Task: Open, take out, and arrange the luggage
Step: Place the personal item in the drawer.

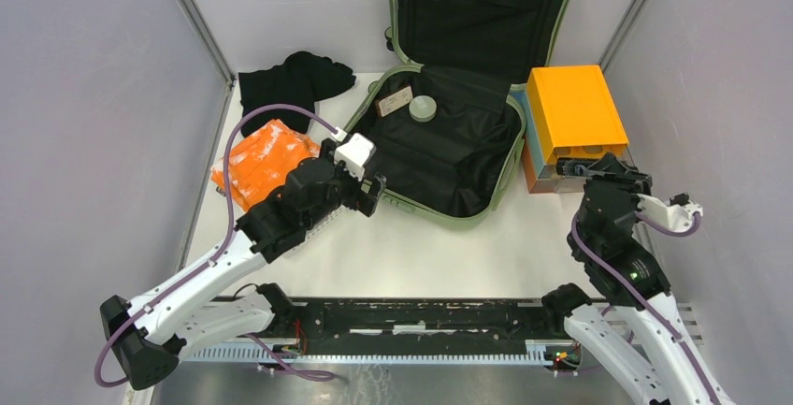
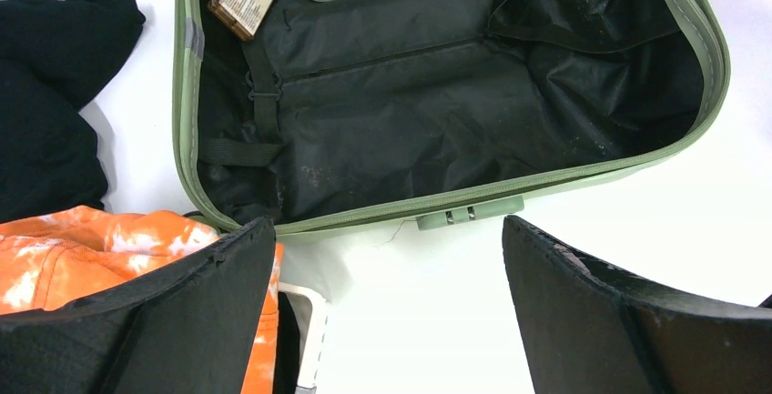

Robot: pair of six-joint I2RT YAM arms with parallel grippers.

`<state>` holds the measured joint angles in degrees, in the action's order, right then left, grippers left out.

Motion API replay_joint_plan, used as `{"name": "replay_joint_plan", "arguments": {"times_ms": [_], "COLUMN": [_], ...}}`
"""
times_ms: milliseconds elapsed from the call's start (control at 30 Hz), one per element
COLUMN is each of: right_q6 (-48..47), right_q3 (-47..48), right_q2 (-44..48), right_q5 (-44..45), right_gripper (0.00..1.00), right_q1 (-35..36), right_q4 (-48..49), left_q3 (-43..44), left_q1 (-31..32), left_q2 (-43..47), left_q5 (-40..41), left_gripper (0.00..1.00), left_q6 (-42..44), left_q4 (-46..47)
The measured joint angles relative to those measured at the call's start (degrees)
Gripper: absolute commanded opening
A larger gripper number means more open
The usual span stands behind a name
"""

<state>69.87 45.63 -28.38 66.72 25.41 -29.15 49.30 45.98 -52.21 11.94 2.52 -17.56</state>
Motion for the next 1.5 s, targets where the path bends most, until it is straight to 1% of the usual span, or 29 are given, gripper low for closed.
{"name": "replay_joint_plan", "arguments": {"times_ms": [300,400,500,600,667,833,933,1067,1167,1267,1400,1500], "right_q6": [0.9,1.0,0.5,-0.5,-1.1,-1.8,-1.8,-1.8,-1.6,-1.3,-0.6,-0.7], "right_q3": [-0.8,-1.5,-2.0,-2.0,-2.0,-2.0,-2.0,-2.0,-2.3,-3.1,-4.1,-4.2], "right_q2": [-3.6,-4.4,-5.8,-7.3,-8.0,-9.1,-9.6,-10.3,-11.0,-11.4,-11.7,-11.7], "right_q5": [0.0,-0.7,-3.0,-5.2,-6.4,-9.7,-11.9,-14.6,-17.0,-19.7,-23.2,-24.7], "right_gripper": [0.04,0.03,0.03,0.03,0.03,0.1,0.15,0.26,0.39,0.55,0.65,0.67], "right_q1": [-0.9,-3.8,-9.0,-12.7,-13.7,-14.9,-16.3,-18.4,-20.2,-22.1,-24.3,-24.8], "right_q4": [0.7,1.7,2.9,4.0,4.6,5.3,5.5,5.6,6.2,6.9,7.8,8.5], "left_q3": [0.0,0.0,0.0,0.0,0.0,0.0,0.0,0.0,0.0,0.0,0.0,0.0], "left_q1": [0.0,0.0,0.0,0.0,0.0,0.0,0.0,0.0,0.0,0.0,0.0,0.0], "left_q2": [0.0,0.2,0.3,0.3,0.3,0.3,0.3,0.3,0.3,0.3,0.3,0.3], "left_q5": [0.0,0.0,0.0,0.0,0.0,0.0,0.0,0.0,0.0,0.0,0.0,0.0], "left_gripper": [0.98,0.98,0.98,0.98,0.98,0.98,0.98,0.98,0.98,0.98,0.98,0.98], "left_q6": [0.1,0.1,0.1,0.1,0.1,0.1,0.1,0.2,0.2,0.2,0.2,0.2], "left_q4": [0.0,0.0,0.0,0.0,0.0,0.0,0.0,0.0,0.0,0.0,0.0,0.0]}}
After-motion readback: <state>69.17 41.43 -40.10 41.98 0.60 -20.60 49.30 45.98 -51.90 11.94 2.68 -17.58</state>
